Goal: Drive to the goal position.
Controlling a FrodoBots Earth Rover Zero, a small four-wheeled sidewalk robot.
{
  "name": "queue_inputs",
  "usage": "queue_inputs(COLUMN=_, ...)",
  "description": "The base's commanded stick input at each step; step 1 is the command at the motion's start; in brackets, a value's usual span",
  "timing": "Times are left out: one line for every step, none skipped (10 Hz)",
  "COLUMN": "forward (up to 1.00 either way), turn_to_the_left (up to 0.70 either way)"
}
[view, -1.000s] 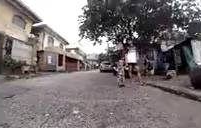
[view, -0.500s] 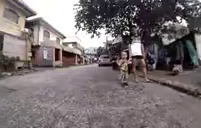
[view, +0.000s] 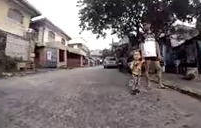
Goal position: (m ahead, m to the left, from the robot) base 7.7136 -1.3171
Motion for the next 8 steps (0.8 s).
queue_inputs(forward=1.0, turn_to_the_left=0.0)
queue_inputs(forward=1.0, turn_to_the_left=0.0)
queue_inputs(forward=1.0, turn_to_the_left=0.0)
queue_inputs(forward=1.0, turn_to_the_left=0.0)
queue_inputs(forward=1.0, turn_to_the_left=0.0)
queue_inputs(forward=1.0, turn_to_the_left=0.27)
queue_inputs(forward=1.0, turn_to_the_left=0.27)
queue_inputs(forward=1.0, turn_to_the_left=0.27)
